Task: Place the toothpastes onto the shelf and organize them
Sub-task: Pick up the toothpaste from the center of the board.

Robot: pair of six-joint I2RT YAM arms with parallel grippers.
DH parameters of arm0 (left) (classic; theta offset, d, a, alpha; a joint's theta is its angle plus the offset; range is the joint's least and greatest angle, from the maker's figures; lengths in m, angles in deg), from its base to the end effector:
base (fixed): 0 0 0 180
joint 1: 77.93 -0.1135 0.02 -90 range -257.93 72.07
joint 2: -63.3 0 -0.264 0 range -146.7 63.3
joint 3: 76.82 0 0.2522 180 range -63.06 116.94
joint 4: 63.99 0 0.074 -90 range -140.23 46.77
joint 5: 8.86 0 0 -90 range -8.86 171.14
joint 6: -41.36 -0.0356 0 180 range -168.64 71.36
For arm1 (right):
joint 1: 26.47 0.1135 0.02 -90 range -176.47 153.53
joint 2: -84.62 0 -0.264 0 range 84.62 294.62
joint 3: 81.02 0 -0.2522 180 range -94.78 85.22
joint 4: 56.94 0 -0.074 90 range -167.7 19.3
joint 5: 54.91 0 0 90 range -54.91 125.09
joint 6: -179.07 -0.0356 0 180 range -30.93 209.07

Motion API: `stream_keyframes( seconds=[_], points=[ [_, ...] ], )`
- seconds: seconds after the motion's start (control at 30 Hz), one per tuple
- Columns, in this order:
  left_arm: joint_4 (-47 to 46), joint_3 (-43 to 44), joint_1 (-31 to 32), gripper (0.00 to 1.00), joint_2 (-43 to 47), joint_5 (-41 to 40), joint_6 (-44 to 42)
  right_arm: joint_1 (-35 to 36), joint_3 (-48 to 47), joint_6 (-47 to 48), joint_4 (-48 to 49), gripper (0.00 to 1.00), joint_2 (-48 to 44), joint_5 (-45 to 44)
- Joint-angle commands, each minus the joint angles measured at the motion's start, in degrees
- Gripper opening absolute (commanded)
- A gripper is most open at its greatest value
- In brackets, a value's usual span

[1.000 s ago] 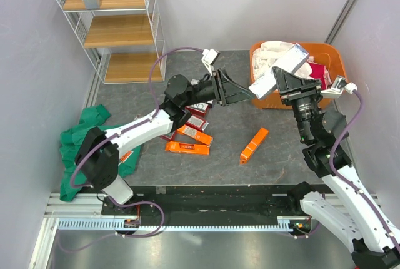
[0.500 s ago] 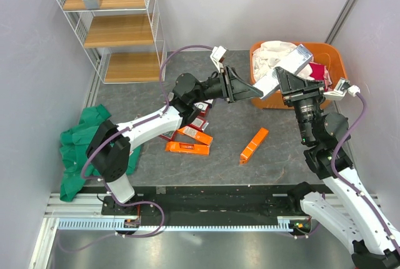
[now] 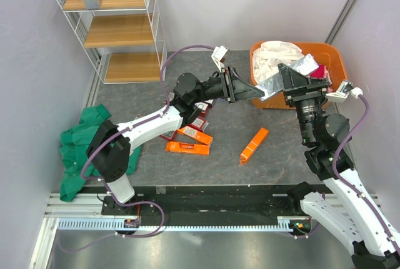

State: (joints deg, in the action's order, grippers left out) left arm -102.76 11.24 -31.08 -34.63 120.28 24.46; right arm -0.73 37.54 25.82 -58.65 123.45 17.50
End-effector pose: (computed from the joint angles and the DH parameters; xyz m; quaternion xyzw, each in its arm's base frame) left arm 0.2530 -0.3027 0.3809 0.1722 0.5319 -0.7877 0.2586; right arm 0.1380 0.0546 0.4145 0.2994 0.4902 0.5086 0.6414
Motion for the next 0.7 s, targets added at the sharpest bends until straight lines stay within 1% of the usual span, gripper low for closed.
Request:
stream_keyframes(
  seconds=[0.0,0.13,0.27,0.67],
  points=[
    [-1.96,0.93,0.08,0.20,0.55,-0.38,0.20,0.10,-1.10,0.05,-1.15,0.87,-1.03,-3.33],
    [-1.26,-0.99,-0.88,0.13,0.98,-1.08,0.29,0.10,-1.01,0.23,-2.56,0.95,-1.74,-4.56],
    [-1.08,-3.90,-2.46,0.03,2.13,-2.13,0.99,0.02,-1.01,0.49,-3.35,0.98,-1.83,-5.27],
    [1.55,-12.25,-9.76,0.02,9.94,-3.80,0.90,0.10,-0.40,1.89,-5.81,0.98,-2.27,-7.11]
  ],
)
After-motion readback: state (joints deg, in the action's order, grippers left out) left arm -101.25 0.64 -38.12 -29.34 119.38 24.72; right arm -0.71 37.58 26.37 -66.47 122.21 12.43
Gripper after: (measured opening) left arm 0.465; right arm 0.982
